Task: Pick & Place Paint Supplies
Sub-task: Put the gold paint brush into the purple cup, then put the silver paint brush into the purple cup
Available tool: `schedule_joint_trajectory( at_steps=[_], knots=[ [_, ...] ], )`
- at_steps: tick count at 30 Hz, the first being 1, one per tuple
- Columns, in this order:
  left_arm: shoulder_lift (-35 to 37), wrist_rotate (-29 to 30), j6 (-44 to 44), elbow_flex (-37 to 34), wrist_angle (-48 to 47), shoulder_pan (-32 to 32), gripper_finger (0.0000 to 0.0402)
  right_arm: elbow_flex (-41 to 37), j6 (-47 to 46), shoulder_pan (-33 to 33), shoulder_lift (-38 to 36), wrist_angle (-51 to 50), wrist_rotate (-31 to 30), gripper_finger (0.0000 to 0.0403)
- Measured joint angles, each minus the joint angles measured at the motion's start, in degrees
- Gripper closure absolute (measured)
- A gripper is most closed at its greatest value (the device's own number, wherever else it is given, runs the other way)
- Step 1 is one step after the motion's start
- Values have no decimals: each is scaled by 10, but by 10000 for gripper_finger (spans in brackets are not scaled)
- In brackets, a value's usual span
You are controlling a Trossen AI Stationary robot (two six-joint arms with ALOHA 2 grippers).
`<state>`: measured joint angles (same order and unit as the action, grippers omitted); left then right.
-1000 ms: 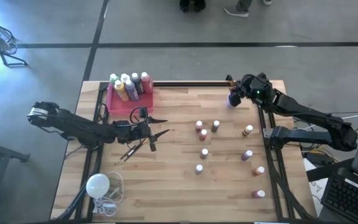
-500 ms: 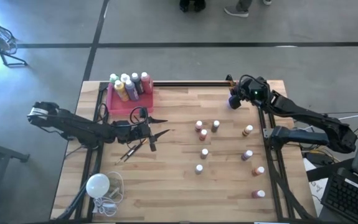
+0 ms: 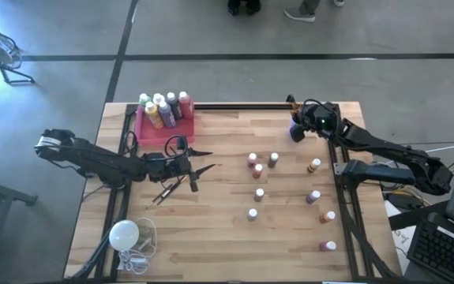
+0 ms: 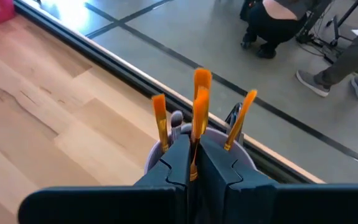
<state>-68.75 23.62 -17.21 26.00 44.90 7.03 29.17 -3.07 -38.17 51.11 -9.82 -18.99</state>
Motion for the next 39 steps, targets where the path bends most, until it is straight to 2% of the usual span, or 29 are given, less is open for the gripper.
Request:
schedule_joint_trajectory(
  at_steps=[20,30,39],
  knots=[
    [0,0,1,0,0,0,213,-11,-10,-1,0,3,-1,386],
    [0,0,4,0,0,0,213,-1,-12,-15,-1,-5,-2,297],
    [0,0,5,0,-3,0,213,86,2,-15,-10,-40,6,244]
  ],
)
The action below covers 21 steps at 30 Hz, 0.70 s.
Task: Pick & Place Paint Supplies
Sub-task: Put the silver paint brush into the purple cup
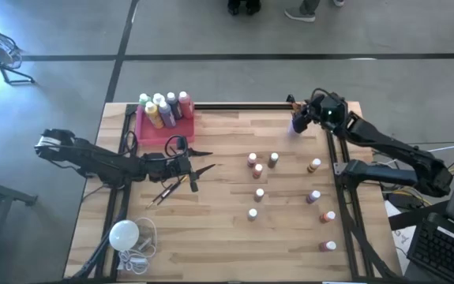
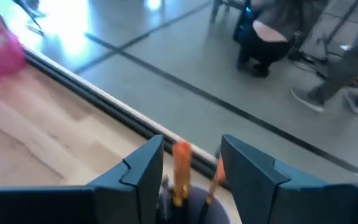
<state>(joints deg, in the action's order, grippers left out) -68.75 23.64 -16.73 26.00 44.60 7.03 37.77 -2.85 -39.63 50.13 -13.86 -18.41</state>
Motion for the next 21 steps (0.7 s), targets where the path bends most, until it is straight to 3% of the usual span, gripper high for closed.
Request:
schedule_joint_trajectory(
  at_steps=[2,5,8,11,16,21],
  knots=[
    [0,0,0,0,-12,0,213,22,0,0,-3,-6,47,237],
    [0,2,2,0,-31,0,213,41,7,6,-14,5,177,232],
    [0,3,19,0,-48,1,213,44,9,21,-23,45,302,237],
    [7,3,34,8,-74,2,213,37,9,47,-27,98,383,251],
    [27,18,60,51,-218,2,213,26,20,111,-18,145,427,278],
    [31,66,144,165,-544,0,213,25,52,176,0,185,426,304]
  ],
)
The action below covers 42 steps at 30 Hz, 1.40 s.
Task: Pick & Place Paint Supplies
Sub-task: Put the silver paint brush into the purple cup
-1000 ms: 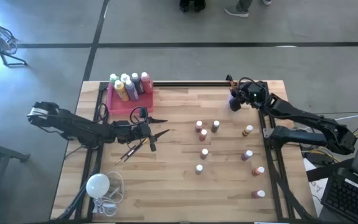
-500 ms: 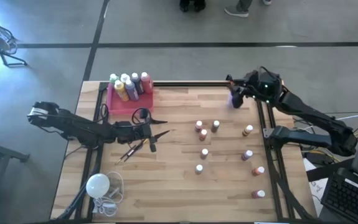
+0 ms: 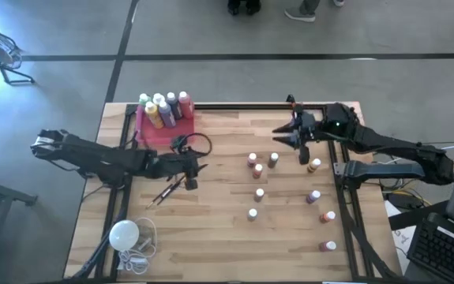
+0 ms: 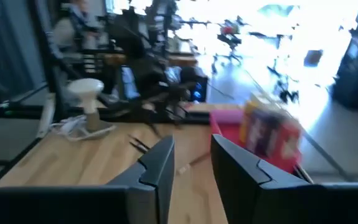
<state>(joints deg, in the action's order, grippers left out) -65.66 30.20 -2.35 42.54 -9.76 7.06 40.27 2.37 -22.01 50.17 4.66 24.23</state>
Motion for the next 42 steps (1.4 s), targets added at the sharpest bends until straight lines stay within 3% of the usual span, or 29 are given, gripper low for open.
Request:
schedule_joint_trajectory(
  at_steps=[3,6,16,23,33,42],
  knots=[
    [-14,23,70,65,-168,-1,213,0,20,31,18,38,0,317],
    [-29,34,84,104,-263,-1,213,0,40,54,44,73,-1,330],
    [-75,1,3,112,-375,-15,213,-1,54,69,139,162,-1,355],
    [-134,-1,-94,112,-414,-51,226,-1,53,69,154,185,0,340],
    [-249,-51,-184,151,-414,-103,248,-1,52,69,147,182,1,303],
    [-320,-107,-201,184,-414,-102,248,-1,53,69,147,178,3,281]
  ],
)
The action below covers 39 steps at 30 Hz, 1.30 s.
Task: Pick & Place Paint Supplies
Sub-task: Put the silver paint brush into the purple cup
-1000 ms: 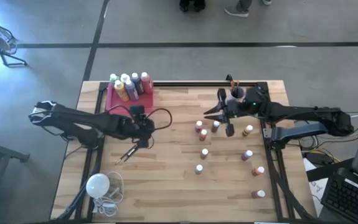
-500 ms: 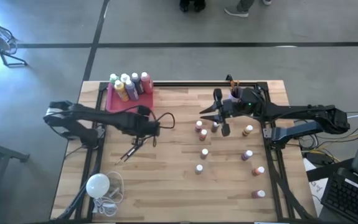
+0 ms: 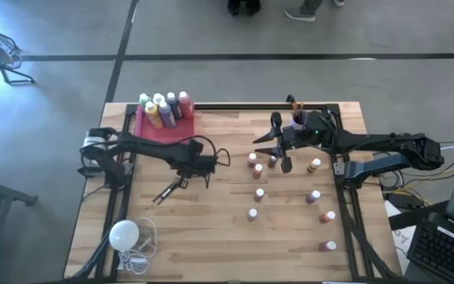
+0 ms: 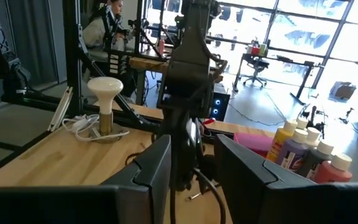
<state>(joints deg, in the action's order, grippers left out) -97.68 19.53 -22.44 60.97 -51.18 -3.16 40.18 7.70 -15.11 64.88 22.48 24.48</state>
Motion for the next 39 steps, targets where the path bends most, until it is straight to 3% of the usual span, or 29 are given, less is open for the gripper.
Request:
schedule_joint_trajectory(
  at_steps=[14,27,39],
  knots=[
    [-38,-41,-11,2,6,3,248,0,0,0,0,0,0,262],
    [-49,-59,-18,2,15,-2,250,0,0,0,0,0,0,306],
    [-50,-83,-36,1,18,-8,318,0,3,0,0,0,-1,345]
  ],
)
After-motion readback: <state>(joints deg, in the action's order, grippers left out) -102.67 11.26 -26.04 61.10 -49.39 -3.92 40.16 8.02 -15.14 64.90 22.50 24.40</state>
